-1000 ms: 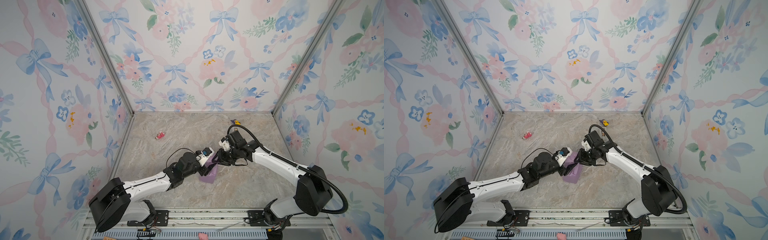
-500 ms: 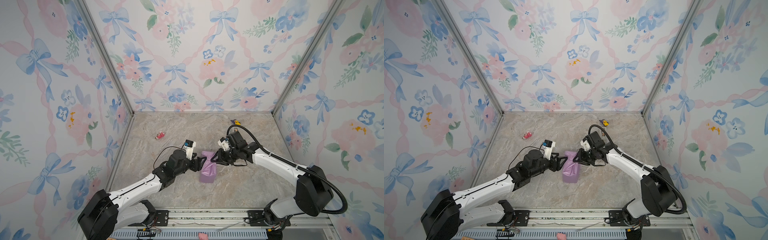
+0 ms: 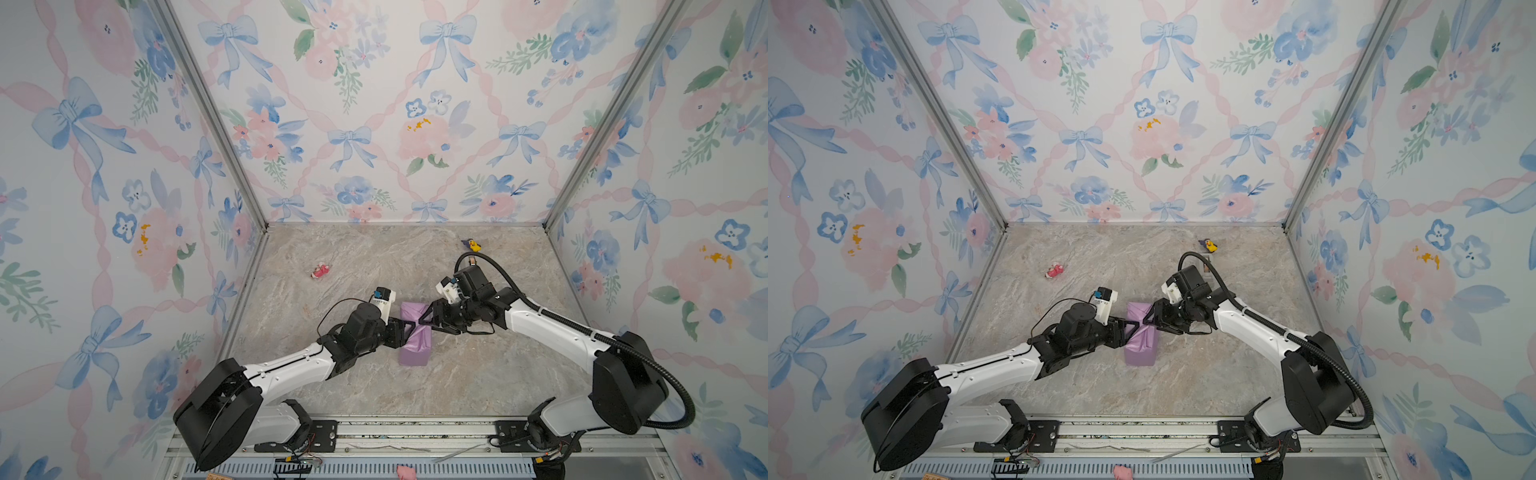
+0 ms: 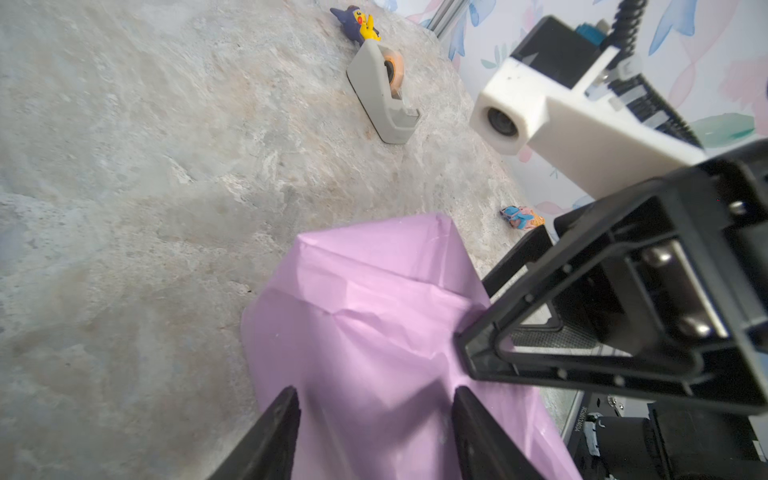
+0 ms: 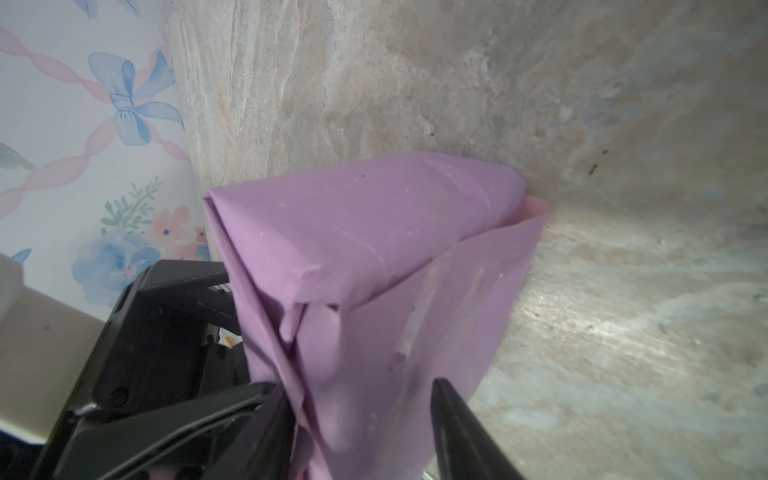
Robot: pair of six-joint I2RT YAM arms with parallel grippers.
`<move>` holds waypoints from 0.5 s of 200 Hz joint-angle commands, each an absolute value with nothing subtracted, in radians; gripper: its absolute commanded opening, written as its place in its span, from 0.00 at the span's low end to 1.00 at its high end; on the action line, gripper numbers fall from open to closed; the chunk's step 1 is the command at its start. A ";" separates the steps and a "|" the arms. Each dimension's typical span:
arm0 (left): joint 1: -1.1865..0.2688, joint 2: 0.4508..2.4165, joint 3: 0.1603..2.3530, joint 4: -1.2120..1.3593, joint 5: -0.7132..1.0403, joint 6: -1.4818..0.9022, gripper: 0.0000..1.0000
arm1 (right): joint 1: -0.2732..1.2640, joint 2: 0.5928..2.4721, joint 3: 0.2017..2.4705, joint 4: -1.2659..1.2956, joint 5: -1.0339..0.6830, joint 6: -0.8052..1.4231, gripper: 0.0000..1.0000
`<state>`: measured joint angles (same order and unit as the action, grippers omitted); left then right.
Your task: Wrap the gift box in paper
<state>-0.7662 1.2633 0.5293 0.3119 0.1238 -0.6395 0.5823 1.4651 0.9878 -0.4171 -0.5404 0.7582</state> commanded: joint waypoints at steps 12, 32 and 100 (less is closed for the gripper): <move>-0.769 1.292 0.513 0.143 0.031 -0.592 0.60 | 0.577 1.422 0.974 -0.437 -0.569 0.772 0.58; -0.767 1.282 0.517 0.131 0.020 -0.588 0.60 | 0.583 1.450 0.962 -0.445 -0.554 0.760 0.49; -0.747 1.220 0.581 0.191 0.100 -0.712 0.83 | 0.583 1.494 0.937 -0.474 -0.513 0.727 0.21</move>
<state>-0.7559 1.2427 0.5518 0.2310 0.0849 -0.6502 0.5835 1.4532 0.9764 -0.4122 -0.5655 0.7467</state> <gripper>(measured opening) 0.803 0.219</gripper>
